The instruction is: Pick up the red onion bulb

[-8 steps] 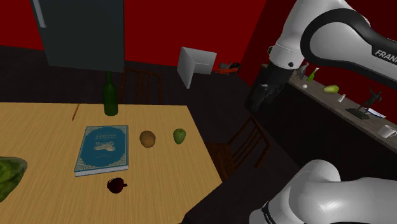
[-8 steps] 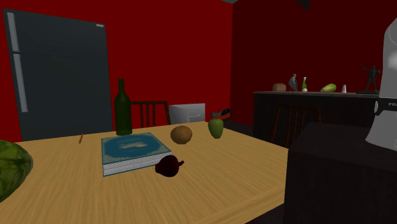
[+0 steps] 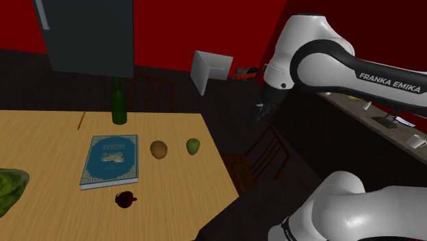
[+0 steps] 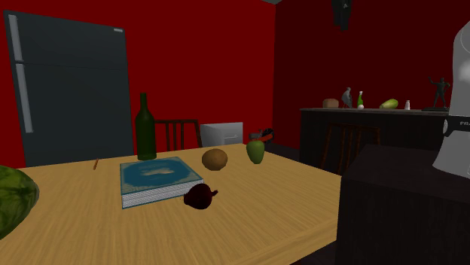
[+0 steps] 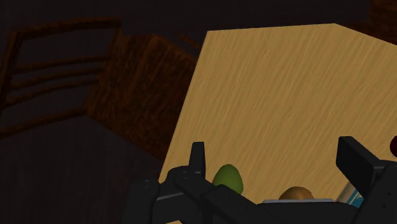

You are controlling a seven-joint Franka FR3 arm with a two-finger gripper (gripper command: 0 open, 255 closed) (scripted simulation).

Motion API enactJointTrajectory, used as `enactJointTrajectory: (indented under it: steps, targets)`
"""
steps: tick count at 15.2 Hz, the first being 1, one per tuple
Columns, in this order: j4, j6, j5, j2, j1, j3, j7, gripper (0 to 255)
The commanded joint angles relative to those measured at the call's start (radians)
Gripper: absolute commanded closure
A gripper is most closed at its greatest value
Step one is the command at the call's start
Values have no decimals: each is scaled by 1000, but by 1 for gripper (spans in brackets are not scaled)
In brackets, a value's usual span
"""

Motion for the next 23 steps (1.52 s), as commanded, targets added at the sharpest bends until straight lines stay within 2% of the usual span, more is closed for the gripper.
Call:
enactJointTrajectory:
  steps: [1, 8, 14, 23]
  targets:
    - [-20, 63, 11, 39, 11, 13, 4, 0]
    - [-66, 289, 43, 214, 49, 71, 29, 0]
    - [-54, 473, 48, 404, 74, 124, 56, 0]
    - [47, 699, -15, 730, 103, 195, 125, 0]
